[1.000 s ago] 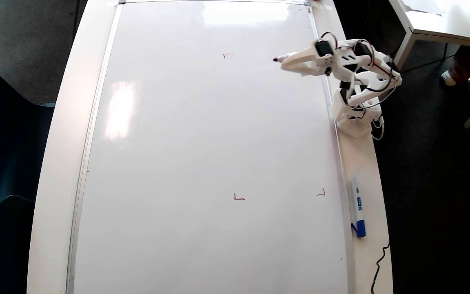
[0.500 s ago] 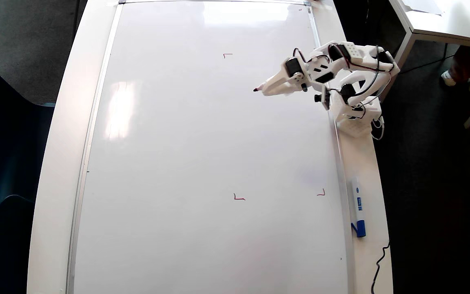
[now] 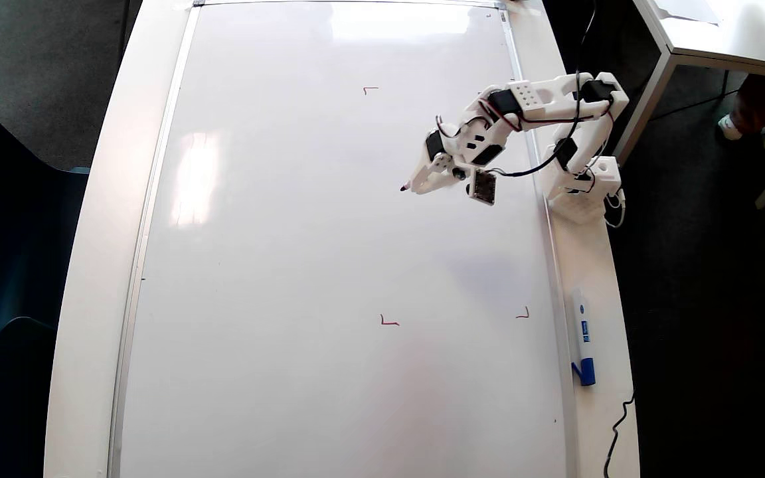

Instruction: Draw on a whiteboard a robot head using a pen attached to the gripper

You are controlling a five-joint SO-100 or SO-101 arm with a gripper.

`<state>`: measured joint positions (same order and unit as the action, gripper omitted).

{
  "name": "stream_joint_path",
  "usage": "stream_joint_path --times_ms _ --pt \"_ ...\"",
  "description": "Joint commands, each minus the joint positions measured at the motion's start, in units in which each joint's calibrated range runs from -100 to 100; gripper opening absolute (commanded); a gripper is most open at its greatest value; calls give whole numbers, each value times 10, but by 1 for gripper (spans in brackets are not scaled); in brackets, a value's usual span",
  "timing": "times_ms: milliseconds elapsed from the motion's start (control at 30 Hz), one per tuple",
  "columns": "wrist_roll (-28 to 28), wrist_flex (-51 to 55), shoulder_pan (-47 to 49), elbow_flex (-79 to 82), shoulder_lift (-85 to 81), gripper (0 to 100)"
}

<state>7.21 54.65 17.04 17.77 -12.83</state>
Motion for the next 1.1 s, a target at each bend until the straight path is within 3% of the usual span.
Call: stream_joint_path --times_ms 0,433,1067 --pt "3 -3 -2 -26 16 1" --pt "3 -112 -2 -17 95 1" --pt "3 -158 7 -1 183 1"
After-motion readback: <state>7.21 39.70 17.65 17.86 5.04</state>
